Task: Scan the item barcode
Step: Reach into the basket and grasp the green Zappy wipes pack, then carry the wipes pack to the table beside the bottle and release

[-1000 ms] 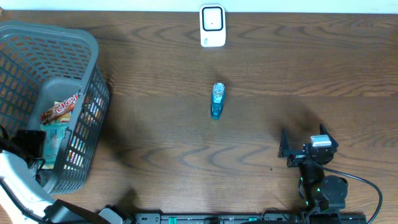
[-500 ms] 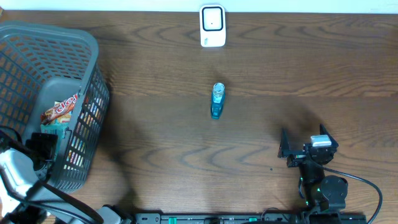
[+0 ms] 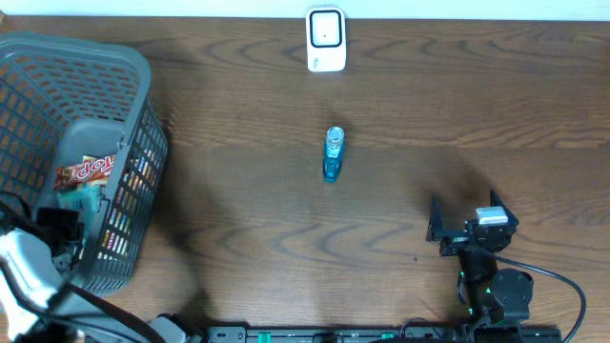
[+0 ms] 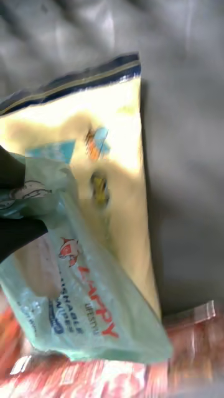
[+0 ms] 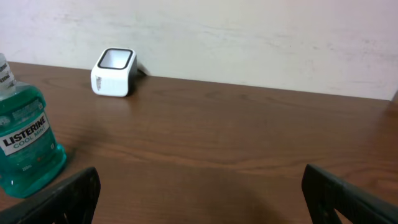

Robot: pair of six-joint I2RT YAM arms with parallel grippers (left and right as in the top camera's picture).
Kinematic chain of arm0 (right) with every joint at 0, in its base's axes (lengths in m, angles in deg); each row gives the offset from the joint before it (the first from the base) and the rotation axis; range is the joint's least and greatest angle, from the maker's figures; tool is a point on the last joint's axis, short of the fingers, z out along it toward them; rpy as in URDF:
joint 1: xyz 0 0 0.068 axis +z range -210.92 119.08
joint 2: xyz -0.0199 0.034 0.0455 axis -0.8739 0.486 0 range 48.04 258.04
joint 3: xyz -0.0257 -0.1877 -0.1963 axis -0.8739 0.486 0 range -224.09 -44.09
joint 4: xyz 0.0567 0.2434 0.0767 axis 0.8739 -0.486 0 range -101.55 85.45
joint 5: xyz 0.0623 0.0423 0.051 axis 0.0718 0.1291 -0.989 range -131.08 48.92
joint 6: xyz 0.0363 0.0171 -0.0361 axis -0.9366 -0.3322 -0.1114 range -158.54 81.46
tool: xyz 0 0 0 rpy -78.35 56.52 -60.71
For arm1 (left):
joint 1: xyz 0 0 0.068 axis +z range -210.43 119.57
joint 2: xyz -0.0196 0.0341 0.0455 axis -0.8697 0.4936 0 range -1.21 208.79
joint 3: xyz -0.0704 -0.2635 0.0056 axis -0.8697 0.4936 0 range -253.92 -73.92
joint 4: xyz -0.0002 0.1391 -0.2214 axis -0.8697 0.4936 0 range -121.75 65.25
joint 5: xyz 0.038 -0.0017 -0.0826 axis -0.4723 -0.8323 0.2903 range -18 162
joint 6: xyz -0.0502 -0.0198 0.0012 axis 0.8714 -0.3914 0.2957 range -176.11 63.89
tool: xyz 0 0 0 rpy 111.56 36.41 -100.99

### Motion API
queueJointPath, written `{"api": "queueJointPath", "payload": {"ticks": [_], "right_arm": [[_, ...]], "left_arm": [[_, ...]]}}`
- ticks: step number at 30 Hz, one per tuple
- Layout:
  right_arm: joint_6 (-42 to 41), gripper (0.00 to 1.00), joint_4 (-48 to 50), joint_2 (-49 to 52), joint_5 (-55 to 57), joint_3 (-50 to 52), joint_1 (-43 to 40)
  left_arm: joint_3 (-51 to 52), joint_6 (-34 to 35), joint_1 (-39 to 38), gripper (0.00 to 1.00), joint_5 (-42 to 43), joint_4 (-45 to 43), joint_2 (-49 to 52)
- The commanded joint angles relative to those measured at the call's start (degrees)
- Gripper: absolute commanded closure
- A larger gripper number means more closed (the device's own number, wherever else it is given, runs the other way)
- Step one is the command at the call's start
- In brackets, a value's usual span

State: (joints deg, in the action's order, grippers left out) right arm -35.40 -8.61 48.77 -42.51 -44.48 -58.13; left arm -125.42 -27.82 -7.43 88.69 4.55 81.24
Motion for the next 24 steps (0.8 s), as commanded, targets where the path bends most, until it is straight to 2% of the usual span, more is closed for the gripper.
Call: {"api": "queueJointPath", "payload": {"ticks": [1,6,9,11,15,17,19,24], "right_arm": [[-0.7,0.01,-0.2,-0.1,0.4,0.1,-0.5],[-0.7,0.01,-0.2,-0.1,0.4,0.1,-0.5],[-0.7,0.01,-0.2,-0.1,0.4,0.1,-0.5],[-0.7,0.01,-0.2,-0.1,0.4,0.1,-0.5],[-0.7,0.01,-0.2,-0.1,0.4,0.1,-0.5],[-0.7,0.01,-0.2,-0.1,0.4,0.1,-0.5],[-0.7,0.01,-0.2,-0.1,0.4,0.1,-0.5],[-0.7,0.01,-0.2,-0.1,0.4,0.1,-0.5]], "left_arm": [[-1.2,0.3,0.1,0.93,6.8,-0.6,-8.4],[-1.2,6.4,0.1,0.93,9.7,-2.2,-20.9],[-1.2,8.6,0.1,0.92,17.7,-7.1,-28.5],[-1.2,13.0,0.1,0.93,26.5,-14.9,-34.3],[-1.2,24.1,-0.9,0.93,36.8,-30.7,-40.9],[-1.2,29.7,-4.8,0.93,40.8,-38.7,-41.5],[-1.2,30.1,-9.1,0.93,40.8,-39.9,-41.5],[-1.2,23.1,-23.6,0.93,40.7,-39.6,-41.4]]}}
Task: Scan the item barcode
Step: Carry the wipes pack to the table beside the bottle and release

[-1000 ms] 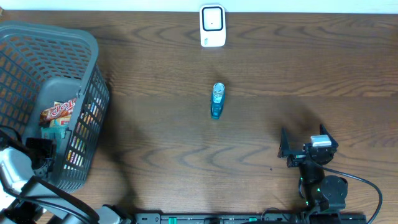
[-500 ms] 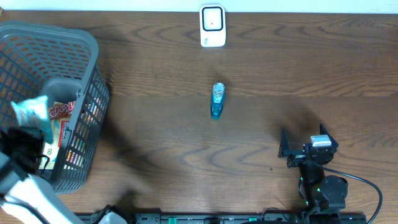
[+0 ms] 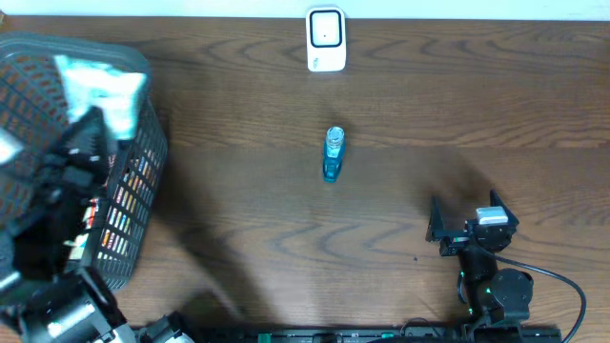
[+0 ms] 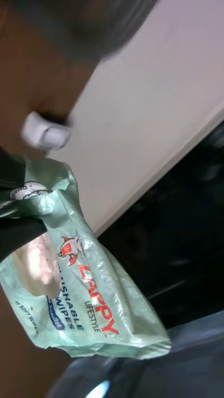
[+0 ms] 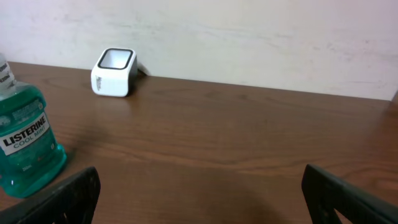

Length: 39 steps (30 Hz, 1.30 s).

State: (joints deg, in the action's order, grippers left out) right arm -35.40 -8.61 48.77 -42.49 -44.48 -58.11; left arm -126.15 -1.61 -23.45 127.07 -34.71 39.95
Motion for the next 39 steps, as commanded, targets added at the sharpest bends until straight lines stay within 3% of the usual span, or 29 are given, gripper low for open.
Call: {"api": "queueJointPath", "payload": {"ticks": [1,4,10,13,22,27,39], "right_arm": [[-0.7,0.01,-0.2,-0.1,0.4,0.1,-0.6],[-0.7,0.01,-0.2,-0.1,0.4,0.1,-0.6],[-0.7,0.01,-0.2,-0.1,0.4,0.1,-0.6],[-0.7,0.01,-0.2,-0.1,0.4,0.1,-0.6],[-0.7,0.01,-0.2,-0.1,0.4,0.1,-0.6],[-0.7,0.01,-0.2,-0.1,0.4,0.1,-0.6],[-0.7,0.01,-0.2,-0.1,0.4,0.1,-0.6]], "left_arm": [[-0.5,-5.3,-12.4,0.93,2.3,0.2,0.0],[-0.5,-9.7,-19.6,0.93,-0.5,4.3,0.0],[-0.5,-21.8,-34.6,0.92,-19.4,25.6,1.4],[-0.5,-24.1,-42.3,0.93,-26.8,30.4,4.3],[-0.5,-24.1,-62.4,0.93,-39.6,29.9,19.3],[-0.5,-23.8,-72.8,0.93,-45.8,25.1,28.9],[-0.5,-17.1,-80.8,0.93,-45.9,15.1,46.7]]}}
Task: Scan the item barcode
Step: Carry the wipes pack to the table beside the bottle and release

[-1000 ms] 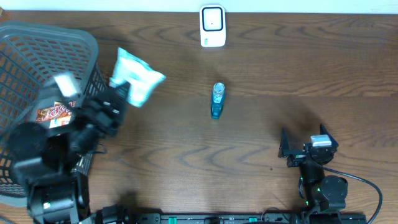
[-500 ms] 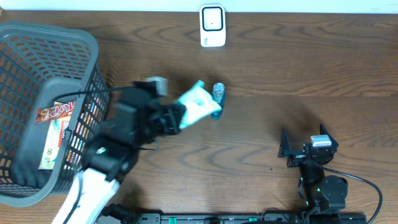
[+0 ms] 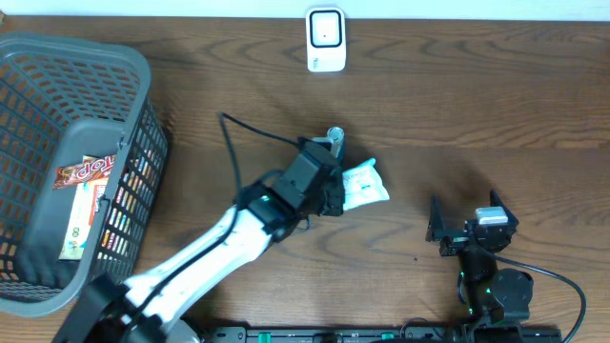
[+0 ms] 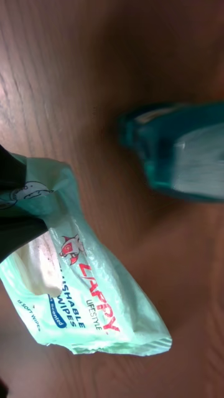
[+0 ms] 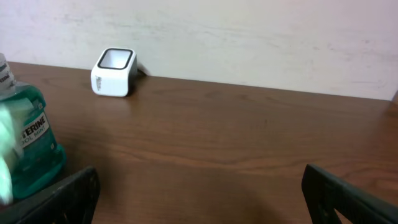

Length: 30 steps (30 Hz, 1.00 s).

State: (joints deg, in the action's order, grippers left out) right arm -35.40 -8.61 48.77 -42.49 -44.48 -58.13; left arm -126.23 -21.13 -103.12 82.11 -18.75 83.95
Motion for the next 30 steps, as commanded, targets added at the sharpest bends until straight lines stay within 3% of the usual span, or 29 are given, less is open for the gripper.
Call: {"api": "queueJointPath", "payload": {"ticks": [1,5,7,8,25,27,29,30], "right_arm": [[-0.7,0.01,-0.2,-0.1,0.4,0.1,-0.5],[-0.7,0.01,-0.2,-0.1,0.4,0.1,-0.5],[-0.7,0.01,-0.2,-0.1,0.4,0.1,-0.5],[-0.7,0.01,-0.2,-0.1,0.4,0.1,-0.5],[-0.7,0.01,-0.2,-0.1,0.4,0.1,-0.5],[-0.7,0.01,-0.2,-0.1,0.4,0.1,-0.5],[-0.7,0.01,-0.2,-0.1,0.4,0.1,-0.5],[-0.7,0.01,-0.2,-0.1,0.4,0.1,-0.5]], "left_arm": [[-0.4,2.6,-1.4,0.92,-1.0,-1.2,3.9],[-0.4,3.5,-1.5,0.91,-1.0,-1.4,4.9],[-0.4,3.5,-1.5,0.76,-1.0,-1.7,4.9],[-0.4,3.5,-1.5,0.73,-1.0,-1.6,4.9],[-0.4,3.9,-1.5,0.69,-3.3,0.8,4.6],[-0.4,4.0,-1.5,0.6,-3.3,1.7,4.2],[-0.4,3.9,-1.5,0.36,-3.3,2.8,2.5],[-0.4,3.9,-1.5,0.33,-3.3,2.8,1.6]]}}
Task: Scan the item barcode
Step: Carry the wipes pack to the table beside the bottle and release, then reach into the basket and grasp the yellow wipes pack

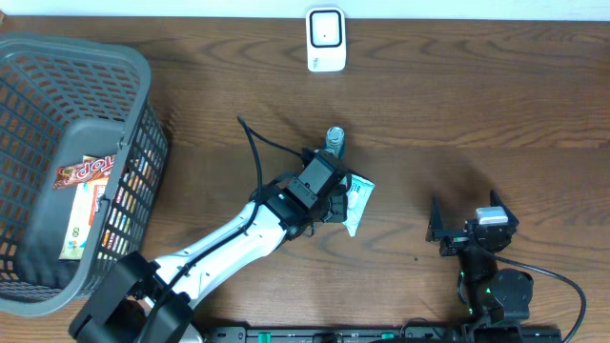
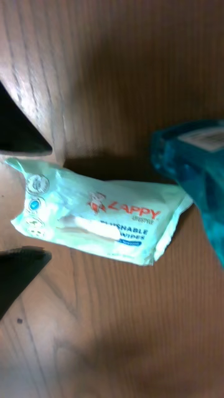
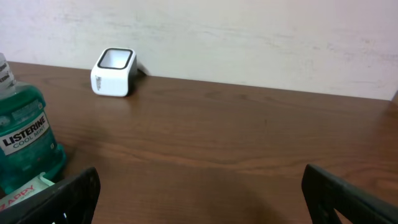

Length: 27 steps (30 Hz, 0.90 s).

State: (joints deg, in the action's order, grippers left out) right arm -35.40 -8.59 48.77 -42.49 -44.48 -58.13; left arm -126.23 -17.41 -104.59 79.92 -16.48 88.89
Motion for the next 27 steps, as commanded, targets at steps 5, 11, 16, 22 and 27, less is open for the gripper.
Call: {"api": "queueJointPath", "payload": {"ticks": [5,11,16,22,27], "right_arm": [[-0.7,0.01,-0.3,-0.1,0.4,0.1,-0.5],[-0.7,0.01,-0.3,-0.1,0.4,0.1,-0.5],[-0.7,0.01,-0.3,-0.1,0.4,0.1,-0.5],[-0.7,0.01,-0.3,-0.1,0.4,0.1,-0.5],[-0.7,0.01,-0.3,-0.1,0.4,0.1,-0.5]], "left_arm": [[-0.4,-1.9,0.1,0.22,-4.7,0.6,-10.7],[-1.3,-9.0,1.0,0.08,-12.6,1.5,-23.2],[-5.9,-14.0,7.7,0.01,-16.7,7.5,-31.0],[-20.9,-20.7,23.1,0.02,-17.6,18.7,-33.0],[-34.4,-24.8,36.3,0.02,-17.7,27.3,-30.9]]}}
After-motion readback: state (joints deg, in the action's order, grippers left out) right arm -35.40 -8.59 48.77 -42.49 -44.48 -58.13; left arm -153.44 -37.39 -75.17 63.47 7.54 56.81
